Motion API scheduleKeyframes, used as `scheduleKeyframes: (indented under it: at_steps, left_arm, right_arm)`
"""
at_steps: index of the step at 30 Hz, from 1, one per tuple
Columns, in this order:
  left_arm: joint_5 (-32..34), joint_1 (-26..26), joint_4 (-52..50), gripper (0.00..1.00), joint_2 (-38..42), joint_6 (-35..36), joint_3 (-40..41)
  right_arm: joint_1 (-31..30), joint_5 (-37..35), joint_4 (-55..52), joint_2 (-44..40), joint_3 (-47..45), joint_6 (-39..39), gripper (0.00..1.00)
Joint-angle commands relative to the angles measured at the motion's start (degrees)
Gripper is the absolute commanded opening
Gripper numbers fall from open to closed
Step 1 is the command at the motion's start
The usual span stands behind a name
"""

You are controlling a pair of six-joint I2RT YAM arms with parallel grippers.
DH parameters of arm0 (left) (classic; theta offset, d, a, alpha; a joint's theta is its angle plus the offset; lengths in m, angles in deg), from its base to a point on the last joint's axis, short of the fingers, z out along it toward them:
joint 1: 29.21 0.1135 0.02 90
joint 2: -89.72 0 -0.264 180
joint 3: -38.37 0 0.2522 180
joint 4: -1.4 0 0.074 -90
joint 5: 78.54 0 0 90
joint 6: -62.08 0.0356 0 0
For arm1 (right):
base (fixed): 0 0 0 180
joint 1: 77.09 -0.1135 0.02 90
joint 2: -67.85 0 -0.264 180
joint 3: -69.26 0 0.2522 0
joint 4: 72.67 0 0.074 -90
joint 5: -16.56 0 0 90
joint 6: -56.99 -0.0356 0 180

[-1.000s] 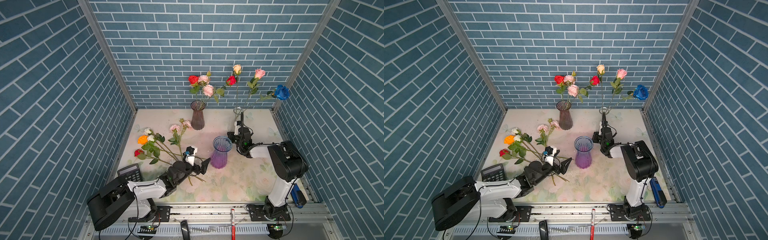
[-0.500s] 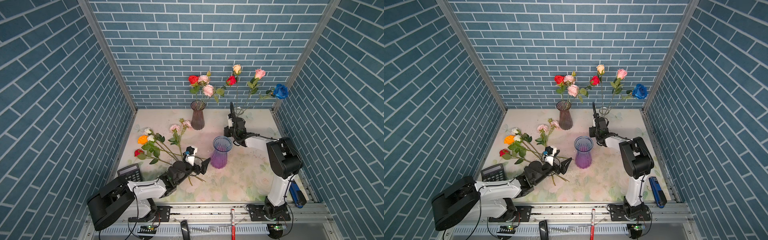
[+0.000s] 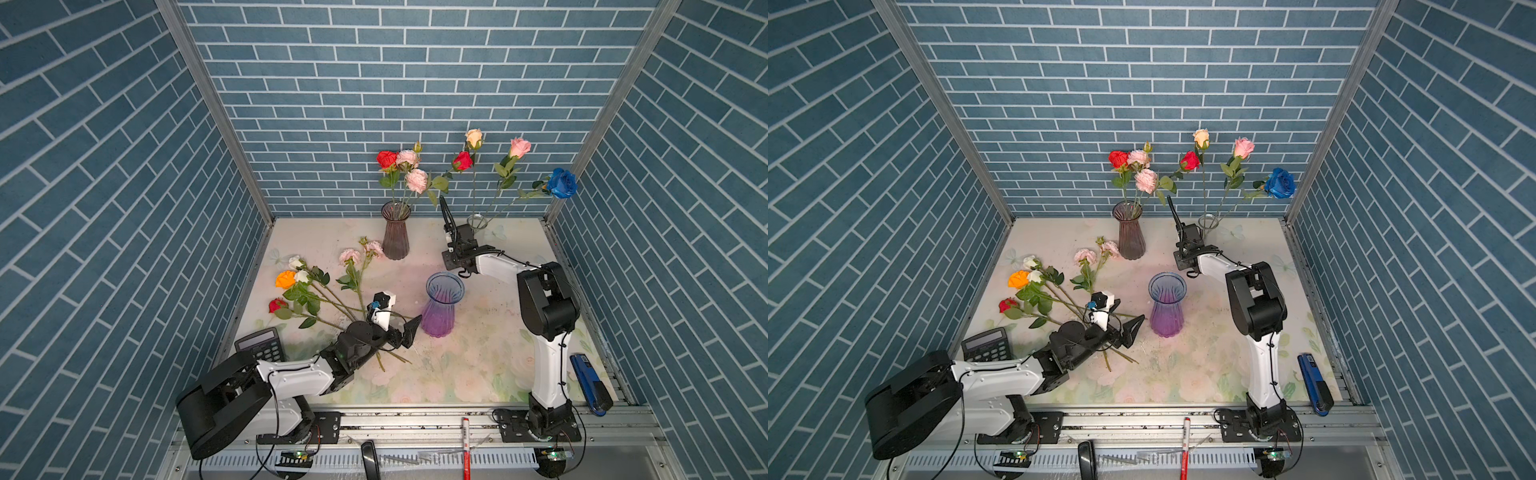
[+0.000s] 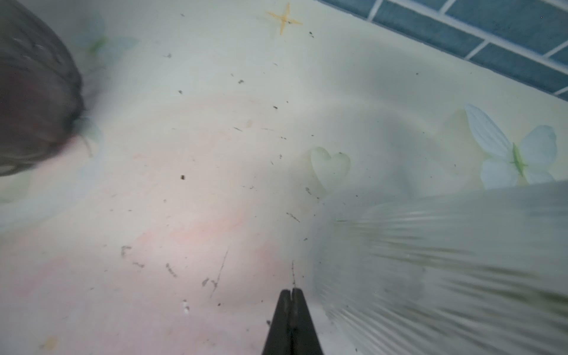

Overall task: Arrange flowers in a vase
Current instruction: Move the vase to the top-right of the table.

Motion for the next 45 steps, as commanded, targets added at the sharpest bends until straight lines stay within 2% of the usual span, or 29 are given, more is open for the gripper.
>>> scheduleKeyframes:
  at_steps: [1,12,22,30,45]
  left_arm:
    - [-0.32,0.33,1.09,1.0,-0.36,0.26,-1.35]
    - [-0.45,0.34,1.09,1.0,-0.47,0.18,-1.53]
    - [-0.32,0.33,1.09,1.0,-0.26,0.16,-1.35]
    - [-0.23,0.33,1.0,1.0,-0.16,0.26,-1.22]
    - [-0.42,0.33,0.74,1.0,-0.4,0.31,-1.53]
  right_arm:
    - [-0.35,-8.15,-4.85,2.29,2.18,-0.38,0.0]
    - [-0.55,-19.15,-3.47,3.23,2.14,-4.63,0.0]
    - [0.91,-18.87,-7.09,3.23,4.31,-10.68,0.0]
    - [4.84,-16.59,-11.93,3.23,4.84,-18.26,0.0]
    - [6.9,-16.3,-13.64,3.22,4.17,-20.3,0.0]
